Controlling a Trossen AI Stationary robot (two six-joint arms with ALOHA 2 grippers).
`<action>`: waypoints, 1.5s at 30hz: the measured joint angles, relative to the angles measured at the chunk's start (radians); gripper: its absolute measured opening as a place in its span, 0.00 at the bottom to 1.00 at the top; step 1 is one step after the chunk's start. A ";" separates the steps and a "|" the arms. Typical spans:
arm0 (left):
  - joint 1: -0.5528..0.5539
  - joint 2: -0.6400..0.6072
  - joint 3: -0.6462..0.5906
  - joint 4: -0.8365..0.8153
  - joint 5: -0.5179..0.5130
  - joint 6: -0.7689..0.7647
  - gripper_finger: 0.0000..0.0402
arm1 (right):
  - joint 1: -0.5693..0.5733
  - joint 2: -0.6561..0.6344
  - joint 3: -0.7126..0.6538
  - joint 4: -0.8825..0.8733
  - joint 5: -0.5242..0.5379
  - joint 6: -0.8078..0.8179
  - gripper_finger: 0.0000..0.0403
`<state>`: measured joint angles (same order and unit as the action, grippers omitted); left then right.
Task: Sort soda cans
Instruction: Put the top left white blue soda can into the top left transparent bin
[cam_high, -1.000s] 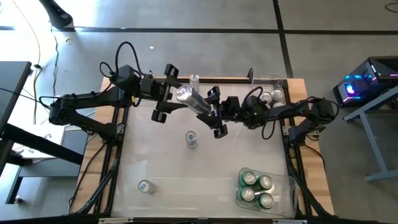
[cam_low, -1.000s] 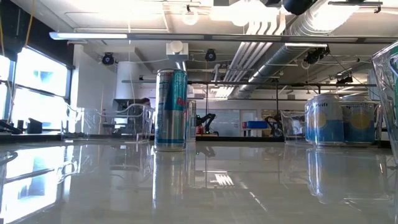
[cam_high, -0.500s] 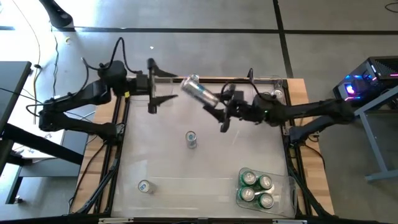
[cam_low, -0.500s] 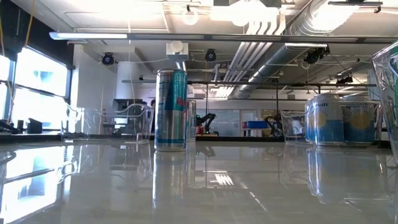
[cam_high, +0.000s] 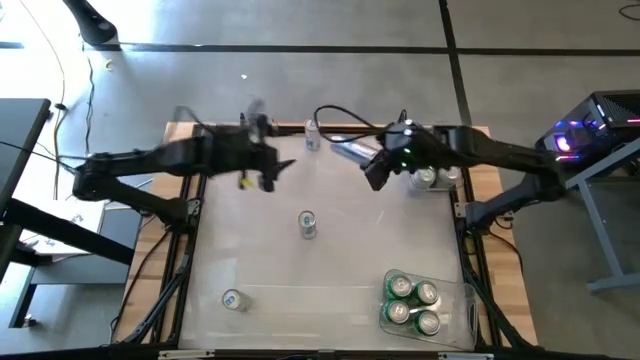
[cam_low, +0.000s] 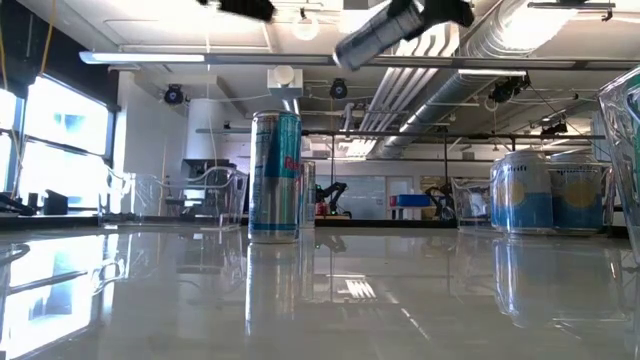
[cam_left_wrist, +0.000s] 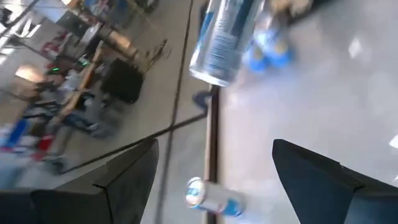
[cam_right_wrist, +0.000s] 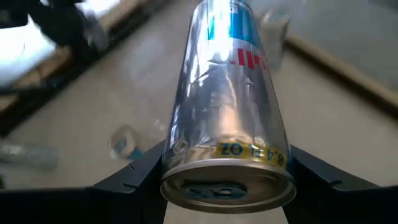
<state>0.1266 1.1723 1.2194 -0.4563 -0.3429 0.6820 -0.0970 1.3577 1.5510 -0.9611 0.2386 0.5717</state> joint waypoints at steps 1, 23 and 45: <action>-0.020 0.037 0.000 0.022 -0.049 0.024 0.77 | -0.016 0.025 0.027 -0.028 -0.041 -0.004 0.56; -0.148 0.490 -0.001 0.579 -0.330 -0.030 0.73 | -0.073 0.192 0.091 -0.028 -0.236 -0.083 0.56; -0.113 0.490 -0.001 0.563 -0.243 -0.154 0.54 | -0.073 0.192 0.091 -0.015 -0.206 -0.109 0.65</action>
<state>0.0139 1.6623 1.2182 0.1067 -0.5858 0.5283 -0.1696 1.5494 1.6417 -0.9763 0.0328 0.4631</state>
